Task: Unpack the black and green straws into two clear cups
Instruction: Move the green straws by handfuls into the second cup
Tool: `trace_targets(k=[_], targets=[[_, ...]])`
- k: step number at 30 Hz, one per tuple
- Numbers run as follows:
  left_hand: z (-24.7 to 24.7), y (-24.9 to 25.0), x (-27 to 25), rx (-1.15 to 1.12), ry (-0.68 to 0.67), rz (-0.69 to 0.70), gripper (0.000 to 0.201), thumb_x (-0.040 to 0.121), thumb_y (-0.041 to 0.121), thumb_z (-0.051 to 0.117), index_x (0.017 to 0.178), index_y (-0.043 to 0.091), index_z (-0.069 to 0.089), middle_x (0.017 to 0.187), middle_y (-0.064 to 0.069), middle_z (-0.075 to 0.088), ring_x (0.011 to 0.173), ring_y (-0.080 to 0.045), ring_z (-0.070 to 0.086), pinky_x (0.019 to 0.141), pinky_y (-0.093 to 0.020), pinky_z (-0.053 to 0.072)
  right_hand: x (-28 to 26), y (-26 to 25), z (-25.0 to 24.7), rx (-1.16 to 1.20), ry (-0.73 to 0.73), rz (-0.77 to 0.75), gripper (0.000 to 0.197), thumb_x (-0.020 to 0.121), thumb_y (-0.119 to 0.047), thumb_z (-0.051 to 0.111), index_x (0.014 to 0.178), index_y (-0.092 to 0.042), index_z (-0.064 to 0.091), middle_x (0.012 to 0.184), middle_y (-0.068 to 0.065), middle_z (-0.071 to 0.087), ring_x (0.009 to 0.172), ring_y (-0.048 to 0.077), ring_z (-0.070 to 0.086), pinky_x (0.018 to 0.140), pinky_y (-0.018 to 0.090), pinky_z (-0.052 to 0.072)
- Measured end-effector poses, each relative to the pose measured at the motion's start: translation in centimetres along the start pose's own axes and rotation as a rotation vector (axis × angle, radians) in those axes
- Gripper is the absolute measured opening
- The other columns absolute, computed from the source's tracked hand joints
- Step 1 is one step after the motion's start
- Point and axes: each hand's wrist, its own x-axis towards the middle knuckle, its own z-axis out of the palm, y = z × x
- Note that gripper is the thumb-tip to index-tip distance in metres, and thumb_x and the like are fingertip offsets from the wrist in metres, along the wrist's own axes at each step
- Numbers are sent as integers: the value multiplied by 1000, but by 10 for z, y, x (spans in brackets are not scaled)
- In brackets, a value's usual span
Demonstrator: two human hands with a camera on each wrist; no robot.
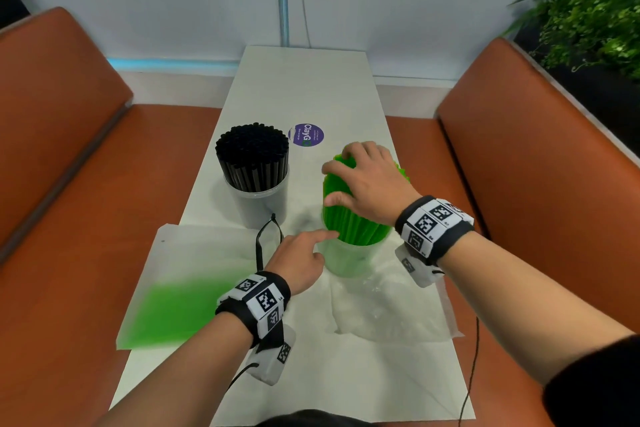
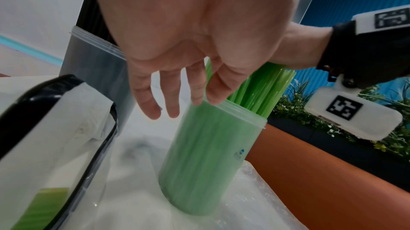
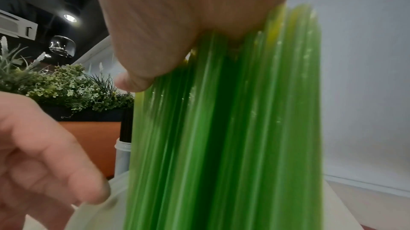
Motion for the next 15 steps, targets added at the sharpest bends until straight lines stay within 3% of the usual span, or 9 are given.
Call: trace_targets(k=[2,5,7,9,11,13,15], targets=[[-1,0,1,7,-1,-9,59,90,10,45,135,48,53,127,-4,64,96,-24,66,74,-22,50,10,-2,2,-12,5,41,63,86,-76,27,126,-33,48,137,10,43,124,35,39,103,51,33],[-1,-1,1,11,-5,-7,58,91,11,46,137,46,52,144,2,54,102,-17,64,79,-17,43,21,-9,6,51,-69,85,62,87,-75,23,139,-42,31,152,6,31,136,36,31,108,57,28],[-2,-1,2,13,-8,4,57,91,12,47,139,44,51,147,0,51,102,-13,60,81,-16,39,25,-13,8,34,-123,63,61,86,-72,23,142,-48,24,151,4,34,135,35,33,108,58,26],[-3,-1,3,19,-16,13,57,92,13,47,140,44,49,146,-2,52,97,-10,58,78,-16,39,26,-12,6,25,-148,65,60,85,-73,25,139,-47,31,146,3,40,132,33,36,107,57,26],[-4,-2,2,7,-27,11,57,92,15,47,140,45,48,136,-3,58,87,-9,60,71,-16,42,25,-10,2,37,-171,83,66,81,-80,26,139,-48,32,146,4,39,133,33,33,109,58,22],[-8,-5,2,-62,-6,6,55,91,15,47,138,45,52,114,0,67,74,-6,62,63,-16,47,22,-11,-5,69,-151,76,74,77,-86,23,142,-51,26,151,5,32,139,33,25,112,61,14],[-17,-10,3,-130,85,-1,48,92,15,47,131,41,58,102,3,70,77,-8,64,66,-18,50,20,-17,-17,133,-47,46,74,79,-84,24,144,-50,26,153,6,29,142,32,21,114,60,12]])
